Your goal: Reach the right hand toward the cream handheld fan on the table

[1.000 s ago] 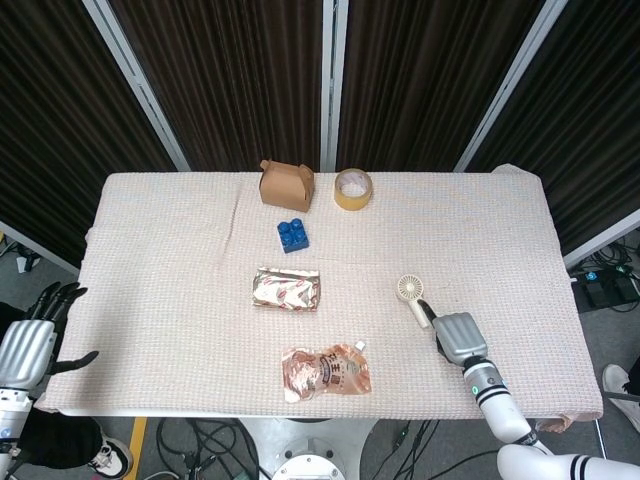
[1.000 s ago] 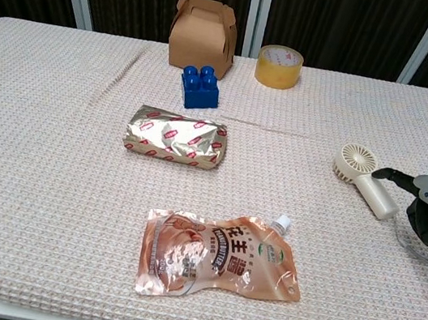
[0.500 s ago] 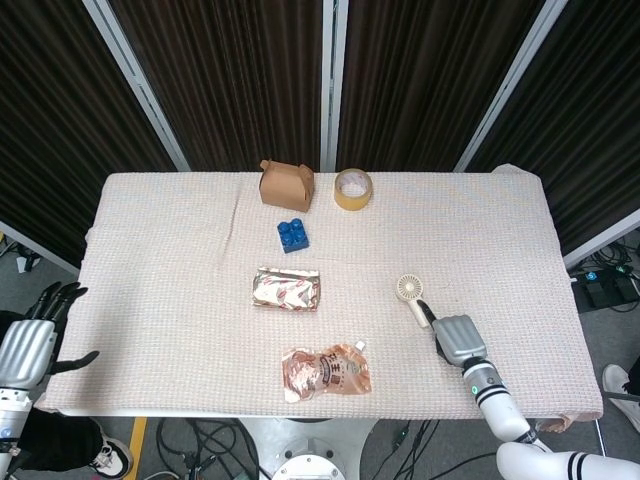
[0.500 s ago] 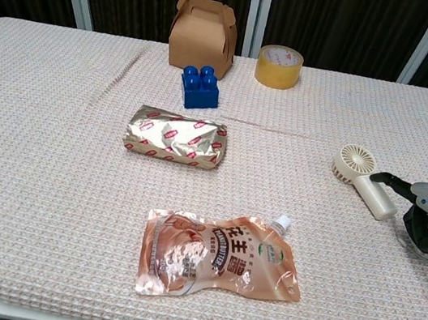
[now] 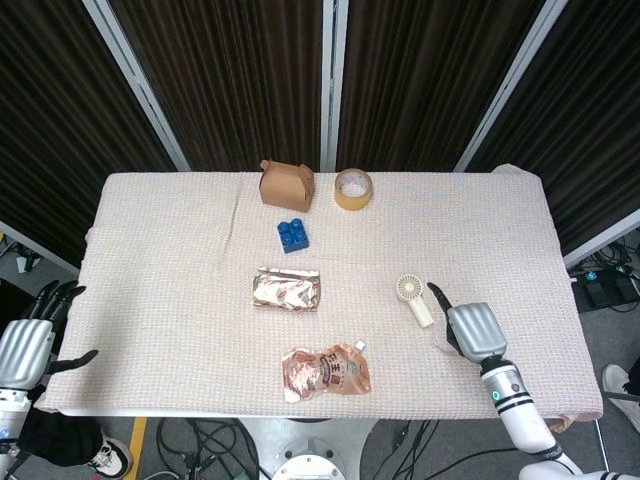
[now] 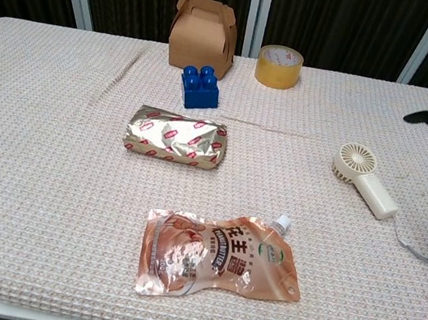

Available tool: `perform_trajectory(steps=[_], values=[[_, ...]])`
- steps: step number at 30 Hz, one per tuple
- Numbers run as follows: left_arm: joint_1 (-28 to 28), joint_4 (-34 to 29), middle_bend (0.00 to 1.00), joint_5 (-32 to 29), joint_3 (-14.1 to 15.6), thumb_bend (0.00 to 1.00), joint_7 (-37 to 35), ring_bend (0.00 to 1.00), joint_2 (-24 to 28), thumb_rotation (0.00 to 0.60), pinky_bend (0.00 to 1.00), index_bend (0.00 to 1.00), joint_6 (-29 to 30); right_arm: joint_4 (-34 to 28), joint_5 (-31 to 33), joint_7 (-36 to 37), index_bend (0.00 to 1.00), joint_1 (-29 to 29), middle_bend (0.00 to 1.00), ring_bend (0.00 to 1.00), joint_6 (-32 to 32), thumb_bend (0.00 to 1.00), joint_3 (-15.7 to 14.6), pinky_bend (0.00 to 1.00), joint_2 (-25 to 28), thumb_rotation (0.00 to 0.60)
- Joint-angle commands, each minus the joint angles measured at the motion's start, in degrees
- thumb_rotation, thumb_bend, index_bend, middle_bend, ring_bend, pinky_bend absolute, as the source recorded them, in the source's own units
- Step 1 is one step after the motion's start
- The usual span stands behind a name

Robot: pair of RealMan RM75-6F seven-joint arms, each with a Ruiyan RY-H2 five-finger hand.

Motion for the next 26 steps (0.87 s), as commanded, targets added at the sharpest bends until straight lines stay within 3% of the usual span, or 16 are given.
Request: perform_trajectory(steps=[1, 7, 9, 11, 13, 15, 17, 26], values=[[-0.01, -0.35, 0.1, 0.12, 0.06, 0.0, 0.42, 0.03, 0.12, 0.6, 0.24, 0.14, -0.01, 7.55, -16.5, 20.36, 0.09, -5.33, 0.92, 0.85, 13.7, 1.0, -0.78, 0.75, 1.27, 0.6], [-0.04, -1.79, 0.1, 0.46, 0.07, 0.0, 1.84, 0.03, 0.4, 0.6, 0.24, 0.14, 0.26, 18.19, -20.12, 26.18, 0.11, -11.38, 0.89, 0.81, 24.43, 0.98, -1.44, 0.72, 1.88, 0.6], [0.05, -2.35, 0.1, 0.48, 0.14, 0.0, 2.4, 0.03, 0.6, 0.6, 0.24, 0.14, 0.33, 21.33, -19.02, 28.05, 0.1, -13.75, 0.66, 0.57, 25.67, 0.84, -2.13, 0.51, 2.18, 0.6], [0.17, -2.95, 0.1, 0.48, 0.22, 0.0, 2.91, 0.03, 0.88, 0.6, 0.24, 0.14, 0.42, 22.76, -15.34, 24.96, 0.03, -15.95, 0.23, 0.16, 24.14, 0.52, -2.45, 0.13, 3.51, 0.6], [0.25, -3.43, 0.1, 0.54, 0.23, 0.0, 3.23, 0.03, 1.1, 0.6, 0.24, 0.14, 0.58, 22.96, -12.91, 22.29, 0.0, -17.32, 0.03, 0.0, 24.04, 0.29, -1.84, 0.0, 3.99, 0.6], [0.32, -3.83, 0.1, 0.44, 0.18, 0.0, 3.48, 0.03, 1.22, 0.6, 0.24, 0.14, 0.67, 23.08, -11.59, 23.79, 0.0, -18.35, 0.0, 0.0, 23.76, 0.16, -1.42, 0.0, 4.11, 0.6], [0.2, -4.19, 0.1, 0.3, 0.14, 0.0, 3.65, 0.03, 1.46, 0.6, 0.24, 0.14, 0.39, 23.01, -10.41, 24.14, 0.0, -18.89, 0.0, 0.0, 23.45, 0.11, -0.65, 0.0, 4.23, 0.6], [0.49, -2.99, 0.1, 0.34, 0.04, 0.0, 2.67, 0.03, 0.78, 0.6, 0.24, 0.14, 1.0, 23.37, -12.04, 21.56, 0.0, -19.29, 0.0, 0.0, 25.96, 0.11, 1.77, 0.0, 2.06, 0.6]])
